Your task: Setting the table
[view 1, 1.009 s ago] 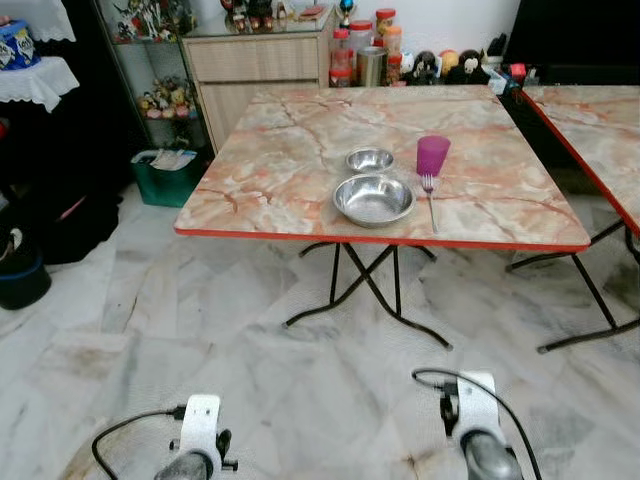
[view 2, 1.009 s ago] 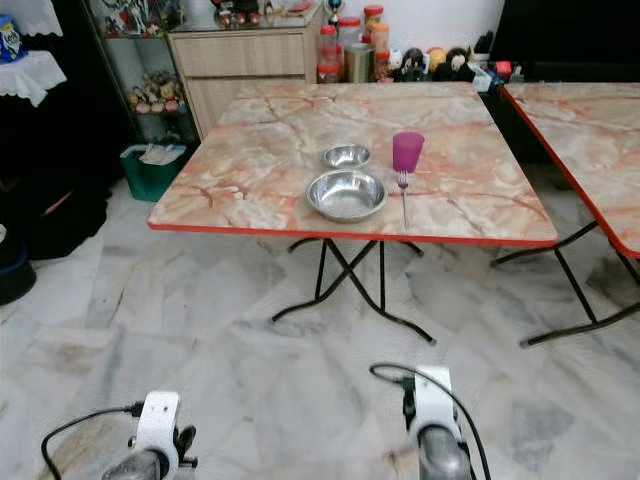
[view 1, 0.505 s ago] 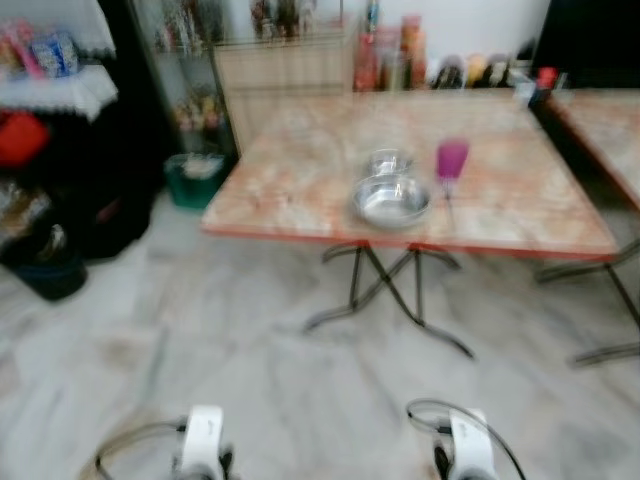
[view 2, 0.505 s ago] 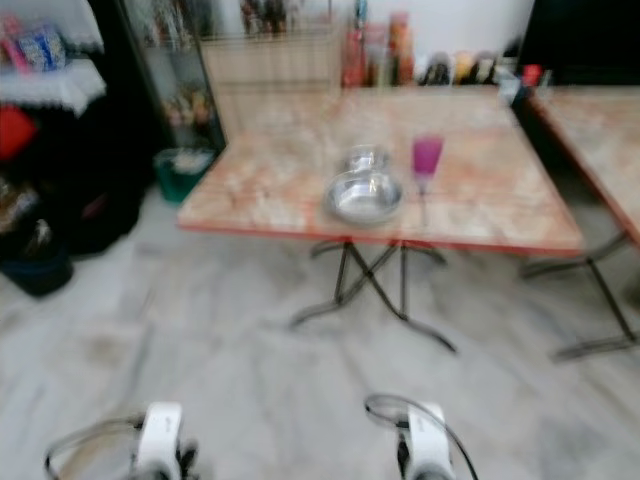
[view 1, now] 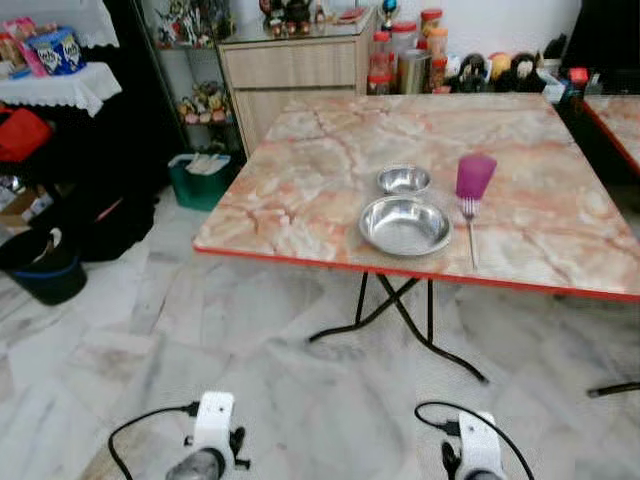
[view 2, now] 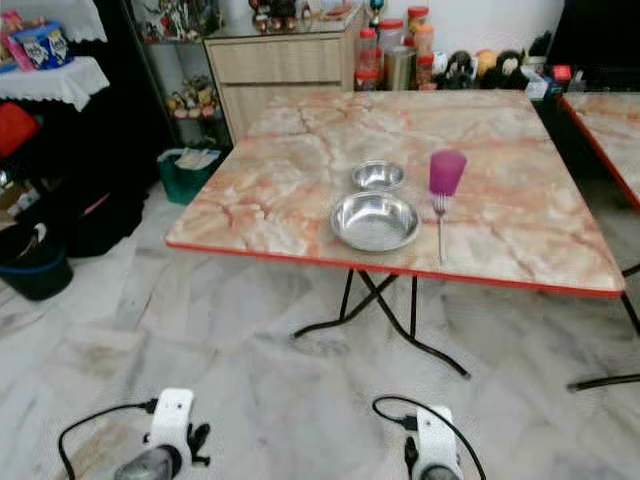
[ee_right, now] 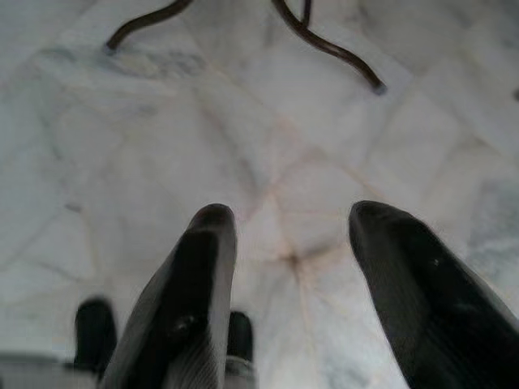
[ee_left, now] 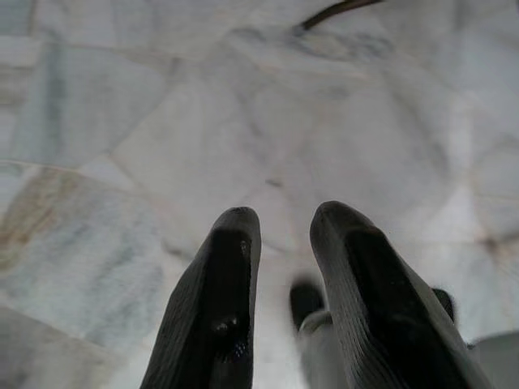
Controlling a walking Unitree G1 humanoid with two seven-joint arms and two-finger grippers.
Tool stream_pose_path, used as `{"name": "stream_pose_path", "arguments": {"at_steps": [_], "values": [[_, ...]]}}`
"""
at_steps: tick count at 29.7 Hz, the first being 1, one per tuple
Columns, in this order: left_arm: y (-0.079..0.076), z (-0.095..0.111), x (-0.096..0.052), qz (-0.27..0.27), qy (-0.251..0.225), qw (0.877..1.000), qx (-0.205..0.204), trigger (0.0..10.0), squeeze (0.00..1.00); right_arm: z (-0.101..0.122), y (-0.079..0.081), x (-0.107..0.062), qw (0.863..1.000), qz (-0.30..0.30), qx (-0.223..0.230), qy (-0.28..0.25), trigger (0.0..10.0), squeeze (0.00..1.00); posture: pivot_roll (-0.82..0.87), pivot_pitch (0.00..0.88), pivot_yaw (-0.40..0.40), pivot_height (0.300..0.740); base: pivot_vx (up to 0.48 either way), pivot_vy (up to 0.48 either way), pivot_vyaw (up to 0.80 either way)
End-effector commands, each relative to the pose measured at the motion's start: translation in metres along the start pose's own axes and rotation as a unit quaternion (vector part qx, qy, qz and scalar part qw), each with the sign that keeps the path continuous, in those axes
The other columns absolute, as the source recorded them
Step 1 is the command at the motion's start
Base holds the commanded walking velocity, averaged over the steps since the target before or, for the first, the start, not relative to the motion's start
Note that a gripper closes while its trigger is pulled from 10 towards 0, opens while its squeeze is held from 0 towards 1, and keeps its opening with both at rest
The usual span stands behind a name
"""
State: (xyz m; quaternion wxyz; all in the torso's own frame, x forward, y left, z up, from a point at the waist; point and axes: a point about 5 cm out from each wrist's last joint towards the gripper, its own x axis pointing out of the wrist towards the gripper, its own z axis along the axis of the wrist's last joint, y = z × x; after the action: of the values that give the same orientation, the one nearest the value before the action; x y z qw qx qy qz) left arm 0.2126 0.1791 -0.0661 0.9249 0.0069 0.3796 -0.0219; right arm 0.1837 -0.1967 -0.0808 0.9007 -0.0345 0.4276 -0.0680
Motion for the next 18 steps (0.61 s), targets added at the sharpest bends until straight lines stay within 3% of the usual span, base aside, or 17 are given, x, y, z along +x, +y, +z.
{"name": "stream_pose_path", "arguments": {"at_steps": [1, 9, 15, 18], "values": [[0.0060, -0.0029, -0.0014, 0.010, 0.006, 1.000, 0.000, 10.0, 0.00, -0.0016, 0.0064, -0.0003, 1.000, 0.005, 0.001, 0.005, 10.0, 0.00, 0.00, 0.000, 0.076, 0.740, 0.398, 0.000, 0.00], [0.0051, -0.0016, -0.0009, 0.008, 0.005, 1.000, -0.003, 10.0, 0.00, -0.0013, 0.0061, -0.0001, 1.000, 0.003, 0.012, 0.007, 10.0, 0.00, 0.00, 0.000, 0.071, 0.740, 0.385, 0.000, 0.00], [0.0050, -0.0016, -0.0008, 0.010, 0.005, 1.000, -0.003, 10.0, 0.00, -0.0003, 0.0077, 0.0000, 1.000, 0.007, 0.003, 0.004, 10.0, 0.00, 0.00, 0.000, 0.070, 0.740, 0.000, 0.000, -0.64], [0.0052, -0.0020, -0.0009, 0.011, 0.006, 1.000, -0.003, 10.0, 0.00, -0.0004, 0.0073, -0.0001, 1.000, 0.006, 0.002, 0.003, 10.0, 0.00, 0.00, 0.000, 0.064, 0.740, 0.000, 0.000, -0.16]]}}
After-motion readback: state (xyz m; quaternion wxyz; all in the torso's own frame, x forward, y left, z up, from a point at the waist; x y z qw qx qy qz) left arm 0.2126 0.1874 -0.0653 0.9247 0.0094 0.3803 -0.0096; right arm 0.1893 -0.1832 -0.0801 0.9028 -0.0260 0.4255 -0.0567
